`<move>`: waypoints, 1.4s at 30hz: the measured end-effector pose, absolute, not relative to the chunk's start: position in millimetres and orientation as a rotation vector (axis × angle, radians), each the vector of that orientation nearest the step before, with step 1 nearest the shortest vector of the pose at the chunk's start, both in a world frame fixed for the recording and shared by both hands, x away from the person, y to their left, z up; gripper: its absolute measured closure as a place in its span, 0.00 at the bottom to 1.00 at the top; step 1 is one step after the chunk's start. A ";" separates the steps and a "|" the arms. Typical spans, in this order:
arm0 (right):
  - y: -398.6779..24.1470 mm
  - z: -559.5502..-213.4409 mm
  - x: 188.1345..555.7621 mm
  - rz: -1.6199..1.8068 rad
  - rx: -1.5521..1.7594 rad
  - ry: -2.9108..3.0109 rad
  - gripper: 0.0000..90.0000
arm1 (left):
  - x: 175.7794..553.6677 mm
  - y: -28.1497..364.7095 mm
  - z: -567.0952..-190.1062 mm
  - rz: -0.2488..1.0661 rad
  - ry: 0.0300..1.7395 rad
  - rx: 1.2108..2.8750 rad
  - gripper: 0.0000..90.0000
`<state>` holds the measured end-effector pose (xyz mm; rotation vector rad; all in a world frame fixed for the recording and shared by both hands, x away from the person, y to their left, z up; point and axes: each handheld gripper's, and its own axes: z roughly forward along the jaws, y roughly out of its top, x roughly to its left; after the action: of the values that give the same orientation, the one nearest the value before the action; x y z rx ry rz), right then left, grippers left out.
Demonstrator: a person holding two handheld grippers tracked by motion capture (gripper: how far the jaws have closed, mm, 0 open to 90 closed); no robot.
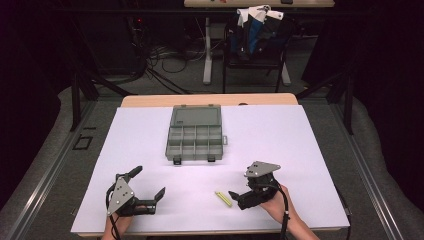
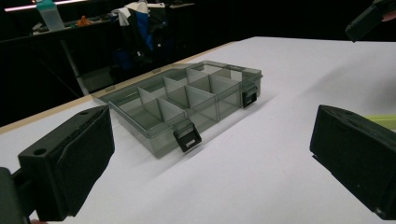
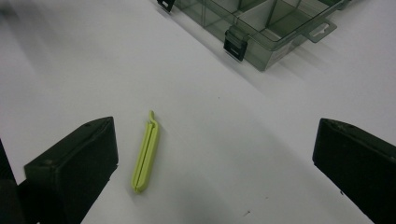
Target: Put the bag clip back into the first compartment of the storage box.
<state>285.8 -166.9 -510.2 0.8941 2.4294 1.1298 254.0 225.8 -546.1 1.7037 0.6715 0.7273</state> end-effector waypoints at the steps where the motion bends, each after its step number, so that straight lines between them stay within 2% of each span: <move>1: -165.3 -510.0 285.9 1.129 0.889 2.429 0.00 | 254.0 225.8 -546.1 0.726 0.670 1.706 0.00; 24: -130.5 -525.6 291.5 0.922 0.892 2.598 0.01 | 253.9 226.2 -546.1 0.722 0.673 1.699 0.00; 33: -124.7 -530.5 289.4 0.893 0.878 2.631 0.18 | 253.7 225.9 -545.9 0.721 0.667 1.705 0.00; 42: -119.6 -535.1 286.8 0.878 0.871 2.651 0.47 | 252.9 225.5 -545.8 0.719 0.666 1.701 0.00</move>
<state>286.8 -119.6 -535.1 0.8707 2.6509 0.8776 252.9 225.5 -545.8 1.7012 0.6664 0.7191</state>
